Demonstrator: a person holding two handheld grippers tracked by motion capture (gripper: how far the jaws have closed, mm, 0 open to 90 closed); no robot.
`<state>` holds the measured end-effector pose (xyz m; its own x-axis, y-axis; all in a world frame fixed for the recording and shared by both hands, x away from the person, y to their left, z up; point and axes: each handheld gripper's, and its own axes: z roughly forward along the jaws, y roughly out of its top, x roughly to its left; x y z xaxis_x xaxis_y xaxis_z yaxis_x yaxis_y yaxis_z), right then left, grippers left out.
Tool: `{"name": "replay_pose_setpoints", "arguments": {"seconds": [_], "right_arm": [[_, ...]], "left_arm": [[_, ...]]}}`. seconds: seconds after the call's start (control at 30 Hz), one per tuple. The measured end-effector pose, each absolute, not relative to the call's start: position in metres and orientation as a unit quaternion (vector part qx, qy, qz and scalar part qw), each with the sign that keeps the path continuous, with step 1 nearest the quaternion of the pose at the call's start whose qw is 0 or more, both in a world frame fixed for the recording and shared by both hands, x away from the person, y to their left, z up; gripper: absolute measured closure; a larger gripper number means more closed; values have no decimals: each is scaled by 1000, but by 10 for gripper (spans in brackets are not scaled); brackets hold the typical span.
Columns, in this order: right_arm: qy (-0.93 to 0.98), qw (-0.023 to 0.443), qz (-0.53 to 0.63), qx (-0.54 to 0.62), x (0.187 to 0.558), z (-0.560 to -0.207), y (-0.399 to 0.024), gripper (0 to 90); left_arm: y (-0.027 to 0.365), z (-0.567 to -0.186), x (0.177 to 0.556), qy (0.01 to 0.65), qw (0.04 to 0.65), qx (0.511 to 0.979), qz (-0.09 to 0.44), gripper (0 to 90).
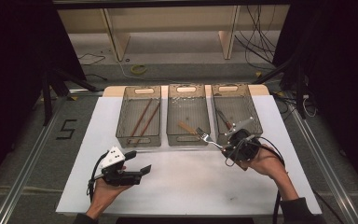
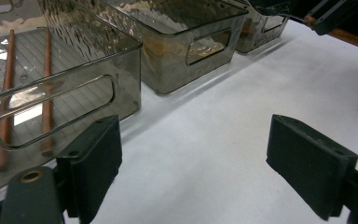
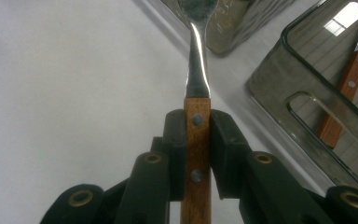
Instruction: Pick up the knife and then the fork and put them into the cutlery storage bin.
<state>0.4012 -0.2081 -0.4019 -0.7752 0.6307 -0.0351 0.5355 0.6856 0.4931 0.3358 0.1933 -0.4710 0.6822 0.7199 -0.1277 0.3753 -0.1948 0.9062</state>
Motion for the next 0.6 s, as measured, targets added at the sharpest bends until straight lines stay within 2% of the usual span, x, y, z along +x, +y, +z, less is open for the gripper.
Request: {"name": "replay_pose_setpoints", "arguments": {"seconds": [0.6], "right_arm": [[903,121,252,325,421,-375,-203,779]], "left_arm": [[194,-471,336,364,522,754,166,173]]}}
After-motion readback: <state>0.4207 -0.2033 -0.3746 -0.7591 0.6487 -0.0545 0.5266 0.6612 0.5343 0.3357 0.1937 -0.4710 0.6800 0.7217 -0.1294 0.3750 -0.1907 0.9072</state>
